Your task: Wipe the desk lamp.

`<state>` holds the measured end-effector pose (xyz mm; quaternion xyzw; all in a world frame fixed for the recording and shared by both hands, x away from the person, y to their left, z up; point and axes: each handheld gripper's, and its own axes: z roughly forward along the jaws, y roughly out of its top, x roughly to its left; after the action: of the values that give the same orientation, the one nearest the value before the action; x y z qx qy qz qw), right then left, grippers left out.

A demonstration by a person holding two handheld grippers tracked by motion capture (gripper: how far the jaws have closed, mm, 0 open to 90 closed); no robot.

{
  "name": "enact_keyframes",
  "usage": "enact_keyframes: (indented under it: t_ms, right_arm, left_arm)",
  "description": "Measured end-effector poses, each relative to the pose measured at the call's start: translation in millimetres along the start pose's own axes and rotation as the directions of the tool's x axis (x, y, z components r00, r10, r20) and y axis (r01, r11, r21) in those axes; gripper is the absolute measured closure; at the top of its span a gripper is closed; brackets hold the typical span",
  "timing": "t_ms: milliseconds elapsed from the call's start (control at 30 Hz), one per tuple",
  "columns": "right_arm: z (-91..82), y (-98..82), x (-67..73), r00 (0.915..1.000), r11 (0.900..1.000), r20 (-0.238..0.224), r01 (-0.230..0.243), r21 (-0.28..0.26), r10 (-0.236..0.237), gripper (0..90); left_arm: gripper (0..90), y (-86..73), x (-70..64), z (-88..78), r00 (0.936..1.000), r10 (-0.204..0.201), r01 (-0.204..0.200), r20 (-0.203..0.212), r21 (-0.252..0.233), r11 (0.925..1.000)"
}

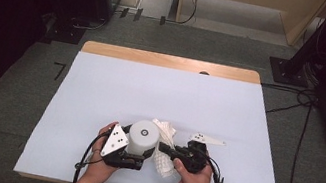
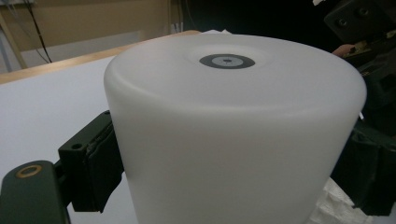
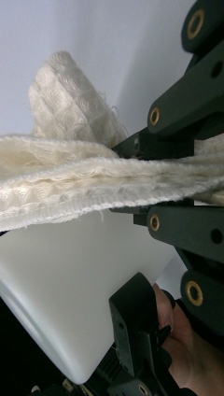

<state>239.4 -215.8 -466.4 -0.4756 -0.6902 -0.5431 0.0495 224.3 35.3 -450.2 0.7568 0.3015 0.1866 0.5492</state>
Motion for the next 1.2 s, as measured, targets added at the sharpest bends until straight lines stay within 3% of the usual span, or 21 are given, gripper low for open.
enact_keyframes:
  t_ms: [200, 233, 400, 567, 733, 867, 1033, 1200]
  right_arm:
    - [-13.7, 9.0, 8.4, 0.9993, 0.998, -0.025, 0.026, -0.058, -0.028, 79.0]
    - [-18.8, 12.4, 10.8, 0.9985, 0.996, -0.032, 0.042, -0.081, -0.045, 78.9]
    - [-29.4, 17.8, 8.3, 0.9987, 0.993, -0.032, 0.036, -0.114, -0.040, 78.9]
    - [-26.1, 12.9, -4.5, 0.9999, 0.996, -0.002, -0.010, -0.087, 0.010, 78.9]
    - [-22.6, 10.7, -8.7, 0.9999, 0.997, -0.001, -0.014, -0.071, 0.014, 78.9]
    - [-24.1, 9.6, -14.9, 0.9991, 0.997, 0.041, -0.008, -0.071, 0.011, 78.8]
    - [-23.6, 9.2, -15.9, 0.9989, 0.998, 0.047, -0.008, -0.068, 0.011, 78.8]
    - [-21.6, 8.6, -15.1, 0.9988, 0.998, 0.049, -0.003, -0.067, 0.006, 78.8]
  left_arm:
    - [9.1, -6.2, -0.4, 5.8, 0.9999, 0.010, -0.010, -0.001, 0.022, 0.9997]
    - [9.1, -7.4, -0.7, 6.5, 0.9998, 0.017, -0.017, -0.004, 0.024, 0.9996]
    - [9.1, -14.7, -2.9, 11.5, 0.9975, 0.069, -0.068, -0.014, 0.039, 0.9969]
    - [9.1, -17.1, 0.7, 10.7, 0.9993, 0.038, -0.038, -0.003, 0.026, 0.9989]
    - [8.9, -18.1, 1.5, 8.1, 0.9998, 0.017, -0.017, -0.005, 0.034, 0.9993]
    - [6.4, -19.4, -5.1, 6.6, 0.9990, 0.024, -0.022, -0.037, 0.038, 0.9990]
    - [0.0, -15.4, -13.5, 4.1, 0.9974, -0.009, 0.013, -0.071, 0.056, 0.9984]
    - [0.0, -18.1, -26.2, 12.2, 0.9782, -0.007, 0.028, -0.208, 0.101, 0.9945]
